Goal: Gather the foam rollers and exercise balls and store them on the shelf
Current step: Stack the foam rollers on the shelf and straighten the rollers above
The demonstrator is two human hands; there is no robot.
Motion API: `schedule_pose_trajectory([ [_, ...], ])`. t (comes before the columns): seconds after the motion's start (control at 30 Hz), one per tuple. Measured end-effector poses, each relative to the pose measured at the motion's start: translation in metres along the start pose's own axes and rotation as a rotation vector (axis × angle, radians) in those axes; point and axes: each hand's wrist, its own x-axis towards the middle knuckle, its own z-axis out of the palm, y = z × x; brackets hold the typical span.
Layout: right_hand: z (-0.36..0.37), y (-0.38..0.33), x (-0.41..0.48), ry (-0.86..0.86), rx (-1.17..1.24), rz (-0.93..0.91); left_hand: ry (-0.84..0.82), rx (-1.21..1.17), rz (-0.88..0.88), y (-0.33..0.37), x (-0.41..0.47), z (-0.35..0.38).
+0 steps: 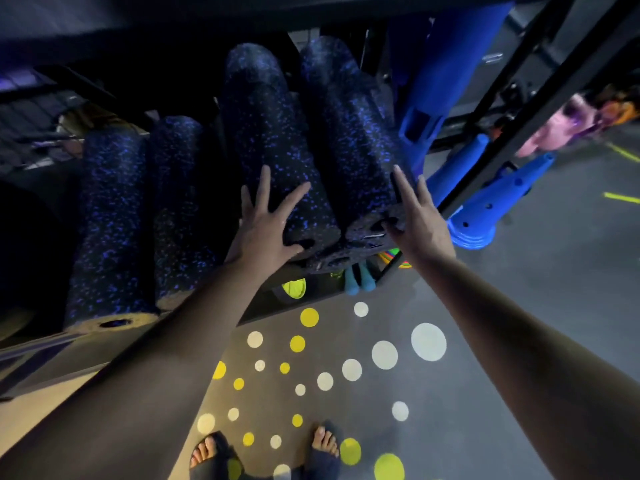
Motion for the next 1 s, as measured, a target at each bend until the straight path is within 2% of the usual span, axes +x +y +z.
schedule_pose_trajectory([
  [0.33,-0.003,-0.009,-0.007,0.072,0.09,0.022,0.076,-0.005,-0.031,0.005,-0.002,0.006],
  [0.4,0.005,-0.007,-0.019,0.159,0.2,0.141,0.087,0.002,-0.028,0.006,-0.002,0.006],
  [0.47,0.025,-0.003,-0.04,0.245,0.289,0.401,0.098,0.006,-0.024,0.006,-0.002,0.006],
  [0.5,0.04,-0.002,-0.053,0.21,0.335,0.527,0.106,0.003,-0.019,0.005,-0.003,0.007],
  [0.57,0.066,-0.009,-0.074,-0.05,0.446,0.663,0.136,-0.012,-0.002,0.001,-0.004,0.009],
  [0.6,0.079,-0.015,-0.08,-0.192,0.496,0.666,0.152,-0.02,0.003,-0.001,-0.005,0.01],
  [0.67,0.093,-0.031,-0.081,-0.312,0.659,0.627,0.179,-0.039,0.001,-0.002,-0.006,0.013],
  [0.73,0.098,-0.047,-0.072,-0.306,0.732,0.612,0.19,-0.053,0.0,-0.002,-0.006,0.014],
  [0.83,0.097,-0.061,-0.064,-0.264,0.653,0.617,0.2,-0.052,0.008,-0.002,-0.006,0.013],
  [0.93,0.096,-0.056,-0.066,-0.263,0.728,0.685,0.187,0.023,-0.011,0.003,-0.006,0.009],
  [1.0,0.089,-0.04,-0.063,-0.152,0.673,0.751,0.205,0.124,0.016,0.015,-0.004,0.003],
])
